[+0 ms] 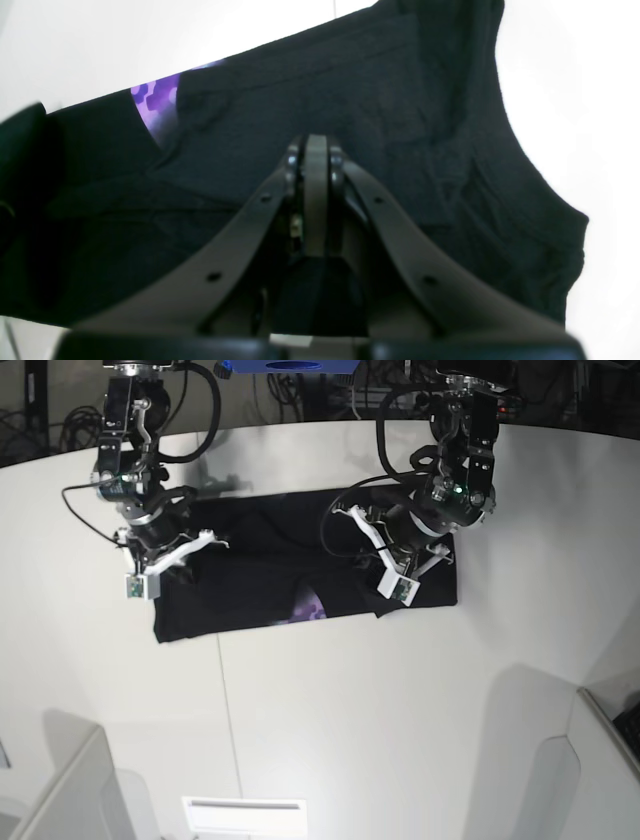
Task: Fold the T-shirt properly
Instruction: 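Release the left gripper and move it back to the strip's folded end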
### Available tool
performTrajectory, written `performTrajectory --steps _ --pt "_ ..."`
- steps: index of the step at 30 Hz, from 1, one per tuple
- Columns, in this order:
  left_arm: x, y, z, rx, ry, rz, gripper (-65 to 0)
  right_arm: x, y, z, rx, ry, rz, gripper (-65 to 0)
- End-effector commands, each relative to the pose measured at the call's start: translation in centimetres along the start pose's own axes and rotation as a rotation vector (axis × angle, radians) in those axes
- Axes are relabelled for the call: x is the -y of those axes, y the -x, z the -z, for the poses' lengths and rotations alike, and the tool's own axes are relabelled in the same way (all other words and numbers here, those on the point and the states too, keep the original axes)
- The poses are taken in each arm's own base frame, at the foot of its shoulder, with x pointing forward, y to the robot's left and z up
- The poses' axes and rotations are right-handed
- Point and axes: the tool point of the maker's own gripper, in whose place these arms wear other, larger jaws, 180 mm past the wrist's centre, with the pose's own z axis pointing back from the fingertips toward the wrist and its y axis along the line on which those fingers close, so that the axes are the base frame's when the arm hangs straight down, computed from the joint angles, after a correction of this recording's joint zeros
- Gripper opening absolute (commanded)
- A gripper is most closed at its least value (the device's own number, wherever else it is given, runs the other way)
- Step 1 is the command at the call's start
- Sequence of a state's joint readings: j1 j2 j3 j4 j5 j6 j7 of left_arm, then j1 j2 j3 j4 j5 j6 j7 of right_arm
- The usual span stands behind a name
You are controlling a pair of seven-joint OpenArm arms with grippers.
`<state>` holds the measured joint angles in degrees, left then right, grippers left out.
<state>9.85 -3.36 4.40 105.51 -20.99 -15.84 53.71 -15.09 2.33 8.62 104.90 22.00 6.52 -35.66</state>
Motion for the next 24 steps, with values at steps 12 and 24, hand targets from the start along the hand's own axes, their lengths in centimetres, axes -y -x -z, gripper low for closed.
performTrajectory --steps 12,24 --pt "0.5 0.1 0.9 -0.01 0.025 0.003 -65.0 1.5 -1.8 -0.5 0.059 0.036 0.011 -65.0" --pt "0.7 0.0 1.0 -0.008 0.03 0.005 -65.0 1.5 -1.8 -0.5 0.06 0.035 0.011 -65.0"
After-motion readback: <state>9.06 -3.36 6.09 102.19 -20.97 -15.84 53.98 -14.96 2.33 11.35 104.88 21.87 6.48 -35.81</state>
